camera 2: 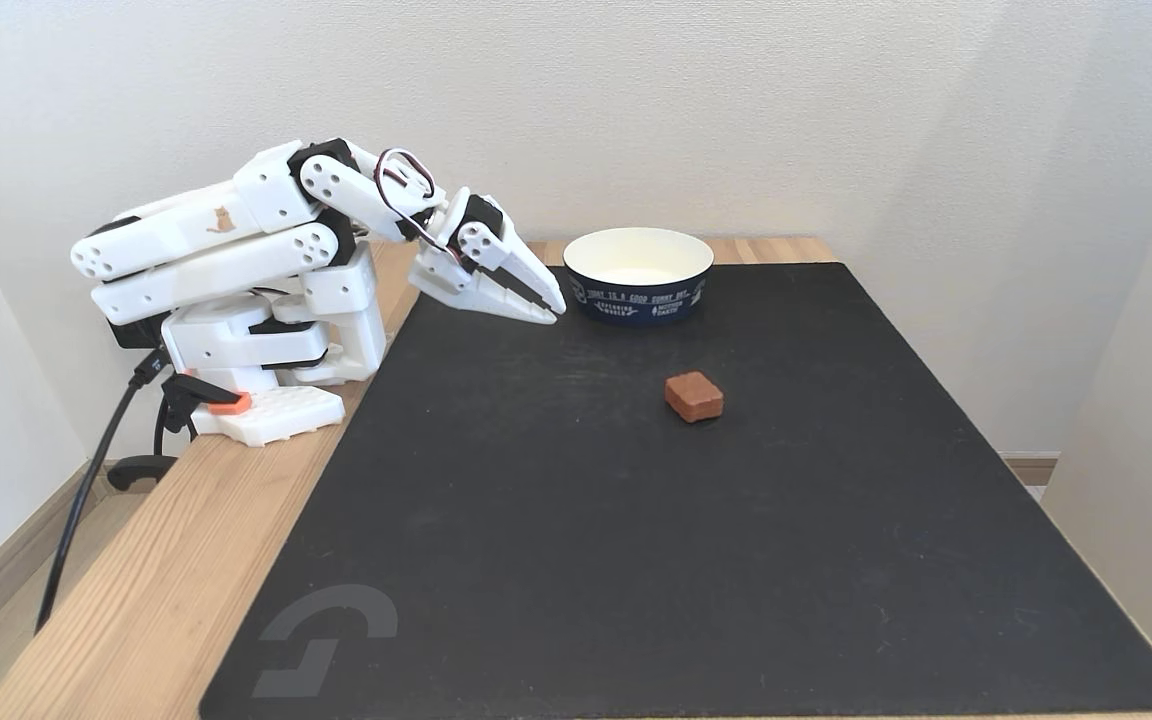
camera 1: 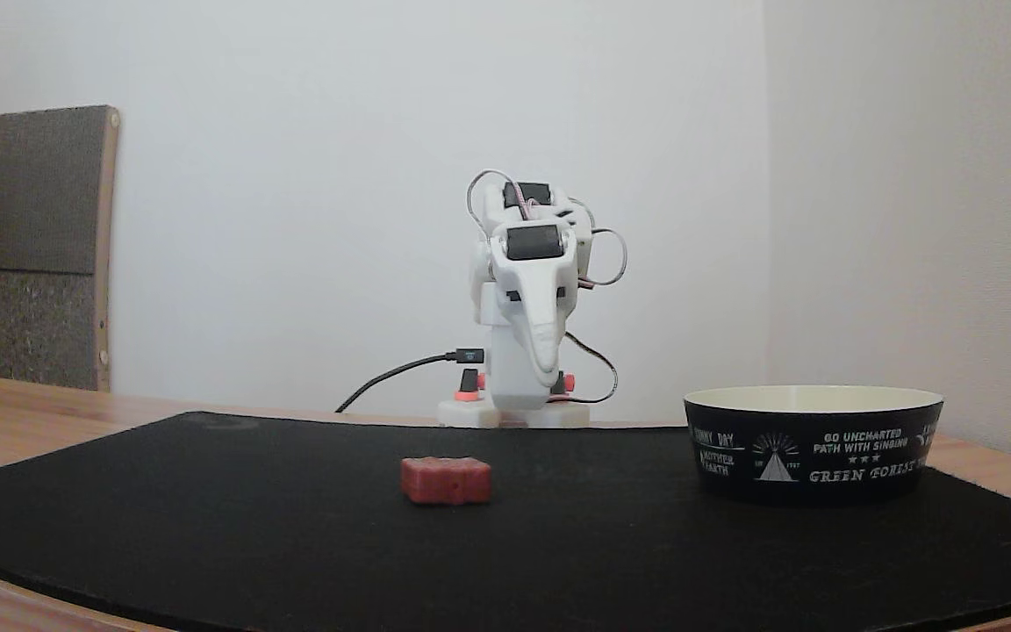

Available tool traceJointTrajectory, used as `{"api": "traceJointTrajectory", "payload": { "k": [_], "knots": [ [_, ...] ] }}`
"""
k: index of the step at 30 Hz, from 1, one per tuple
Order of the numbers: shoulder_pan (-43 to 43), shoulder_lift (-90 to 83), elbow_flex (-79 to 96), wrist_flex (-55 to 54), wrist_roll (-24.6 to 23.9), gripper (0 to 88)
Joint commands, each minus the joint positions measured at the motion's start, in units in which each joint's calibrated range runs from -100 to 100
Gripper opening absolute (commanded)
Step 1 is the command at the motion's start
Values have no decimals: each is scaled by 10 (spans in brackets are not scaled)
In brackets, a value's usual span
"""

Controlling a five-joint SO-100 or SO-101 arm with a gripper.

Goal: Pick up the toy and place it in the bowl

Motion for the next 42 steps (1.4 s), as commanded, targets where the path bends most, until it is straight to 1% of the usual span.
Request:
{"api": "traceJointTrajectory", "payload": {
  "k": [1, 6, 8, 10, 14, 17, 21, 23, 26, 27, 28, 31, 32, 35, 36, 37, 39, 41, 42],
  "knots": [
    [0, -7, 8, 4, 1, 43],
    [0, -7, 8, 4, 2, 47],
    [0, -7, 8, 4, 2, 64],
    [0, -7, 8, 5, 2, 161],
    [0, -7, 8, 3, 2, 300],
    [0, -7, 8, 0, 2, 318],
    [21, 1, 6, -4, 2, 319],
    [47, 10, -25, -9, 2, 319],
    [61, 64, -82, -38, 8, 319],
    [63, 98, -108, -48, 23, 319],
    [73, 178, -160, -64, 65, 319],
    [98, 310, -247, -87, 134, 315],
    [129, 399, -312, -93, 181, 313],
    [183, 524, -405, -94, 235, 313],
    [200, 561, -430, -94, 246, 313],
    [218, 635, -485, -87, 248, 315],
    [224, 706, -538, -68, 247, 315],
    [224, 768, -596, -24, 245, 313],
    [221, 820, -666, 28, 236, 315]
  ]
}}
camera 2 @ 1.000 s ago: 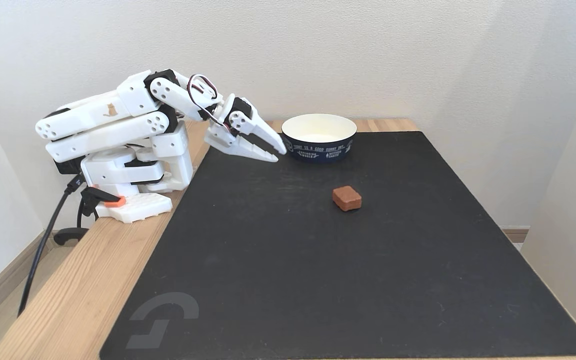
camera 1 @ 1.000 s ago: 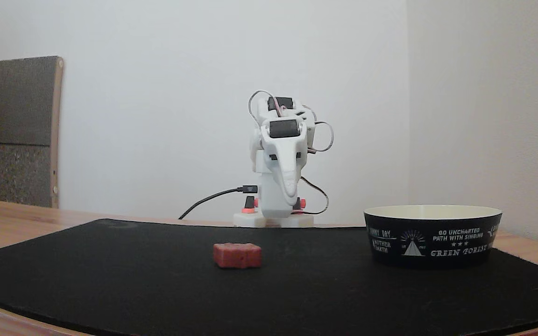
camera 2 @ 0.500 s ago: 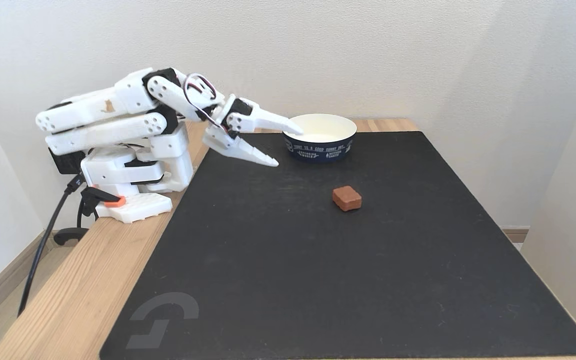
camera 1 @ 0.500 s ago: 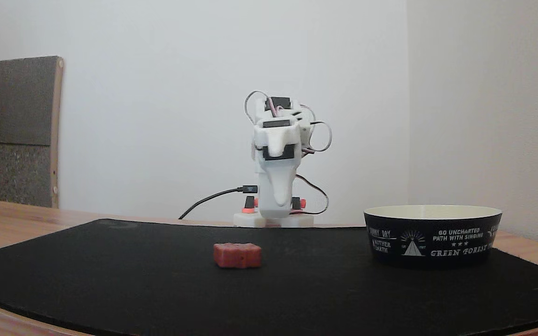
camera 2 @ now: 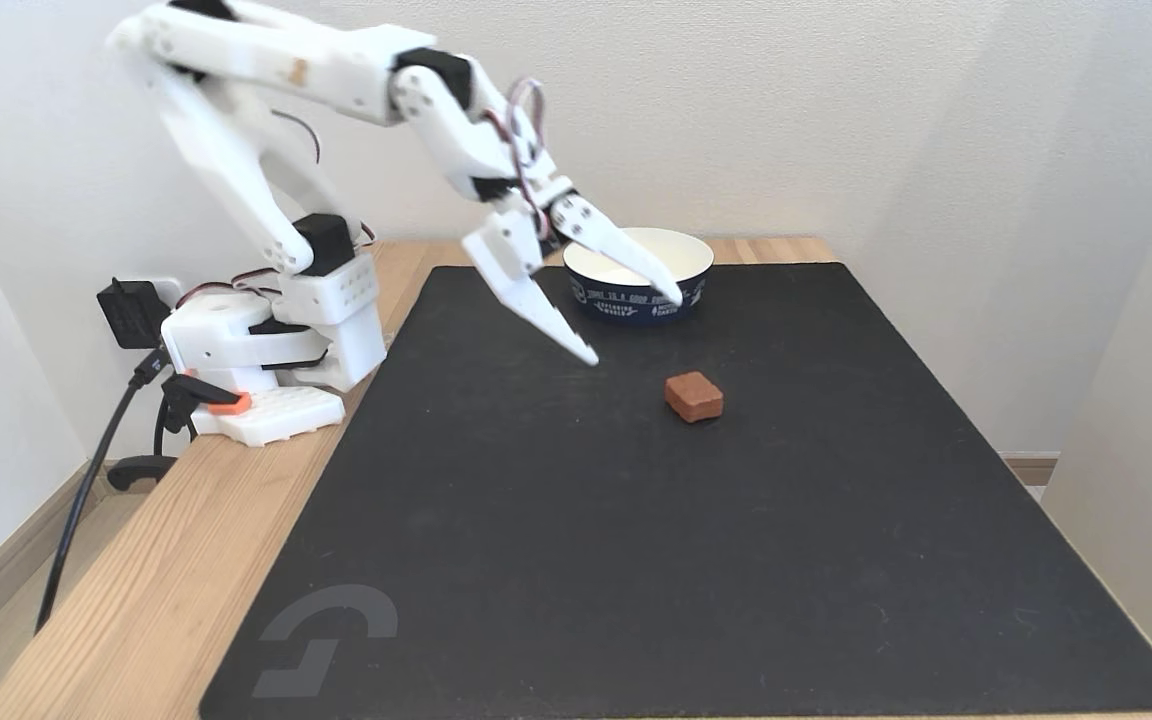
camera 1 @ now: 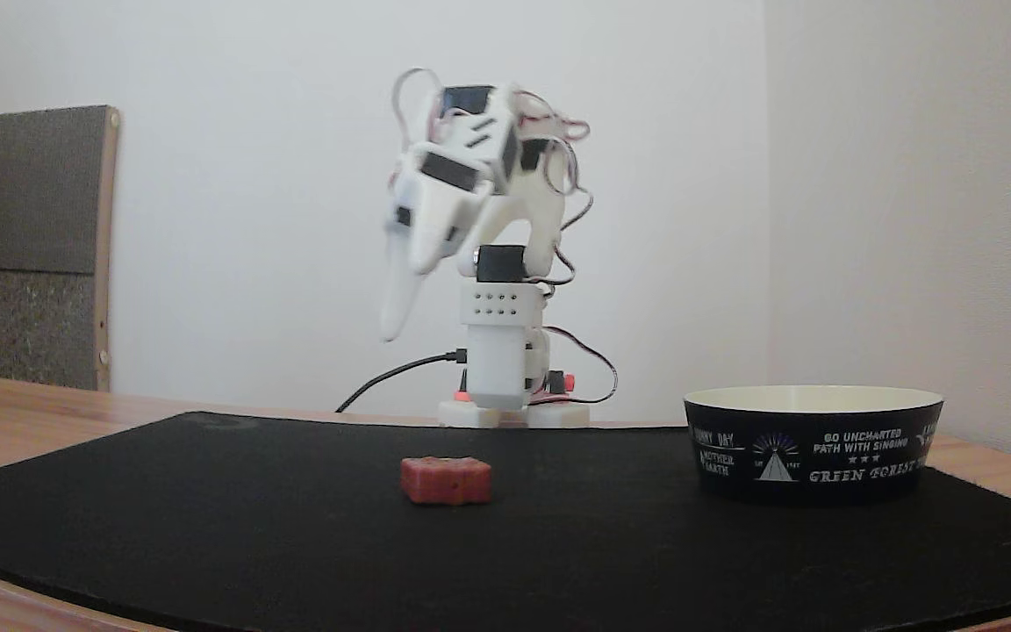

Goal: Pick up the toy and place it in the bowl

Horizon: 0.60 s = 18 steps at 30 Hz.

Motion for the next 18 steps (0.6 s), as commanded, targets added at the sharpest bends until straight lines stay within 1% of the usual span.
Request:
{"api": "traceJointTrajectory", "payload": {
  "k": [1, 4, 5, 9, 13, 14, 18],
  "knots": [
    [2, 134, -181, 103, -6, 315],
    [0, 208, -307, 180, -6, 315],
    [-8, 261, -392, 226, -6, 314],
    [-33, 384, -558, 313, -5, 313],
    [-44, 463, -640, 327, 0, 313],
    [-45, 494, -663, 326, 8, 313],
    [-62, 539, -690, 320, 18, 313]
  ]
}}
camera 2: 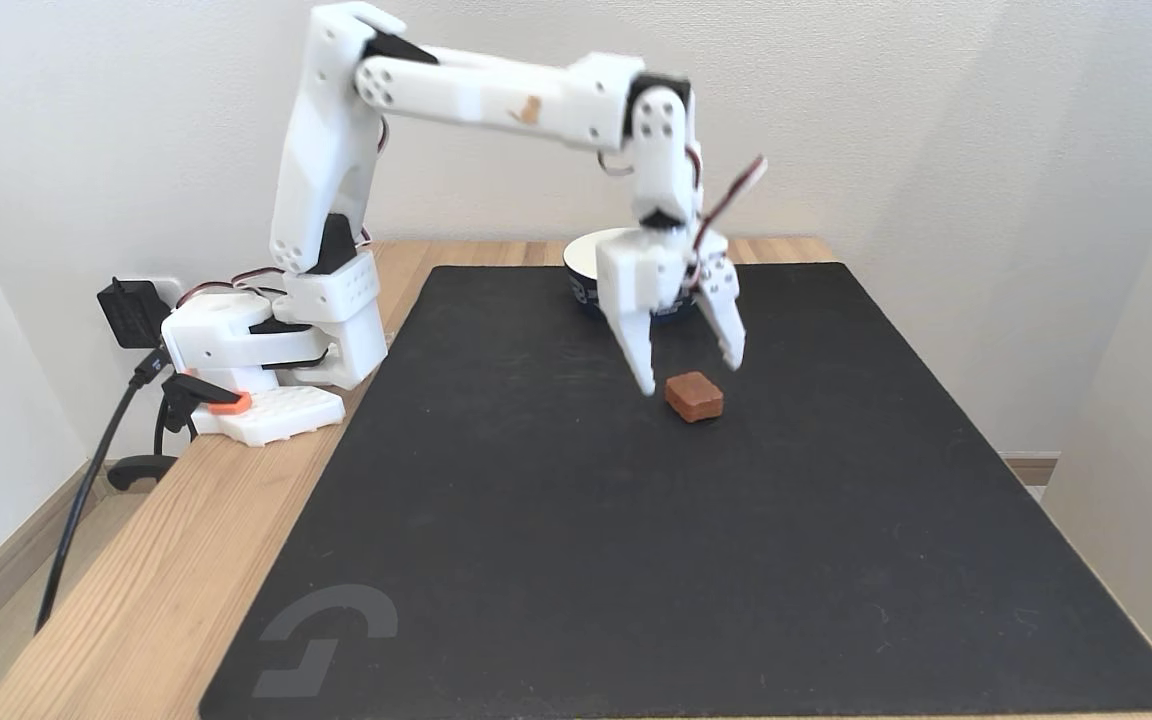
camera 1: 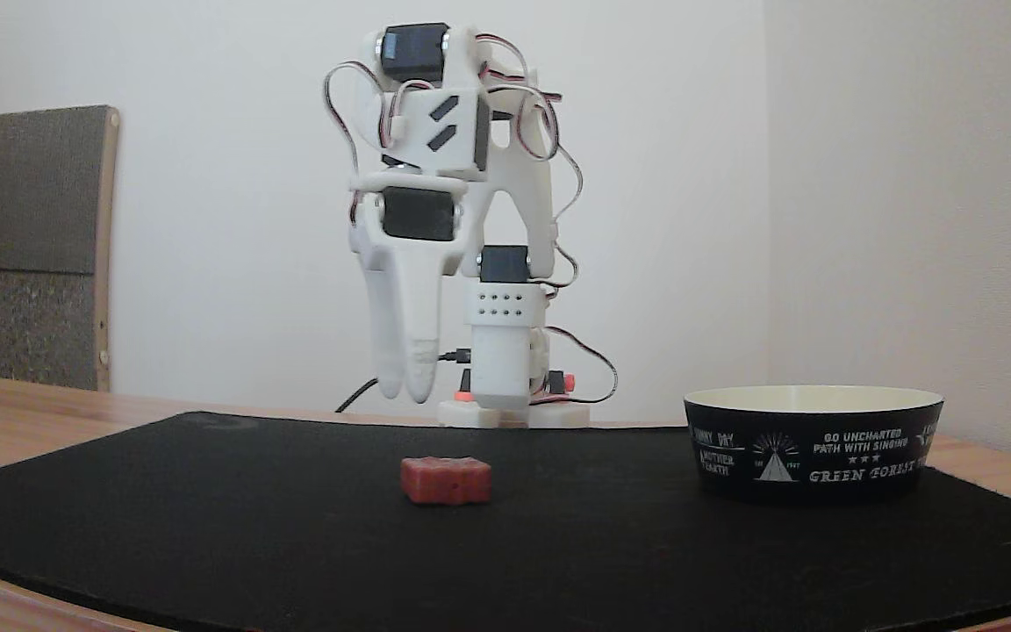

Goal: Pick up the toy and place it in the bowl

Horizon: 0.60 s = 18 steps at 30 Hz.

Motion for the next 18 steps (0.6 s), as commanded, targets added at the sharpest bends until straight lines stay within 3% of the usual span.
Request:
{"api": "traceJointTrajectory", "payload": {
  "k": [1, 14, 18],
  "knots": [
    [-26, 46, -59, -6, 8, 313],
    [-53, 128, -90, -30, 3, 311],
    [-58, 138, -87, -29, 2, 194]
  ]
}}
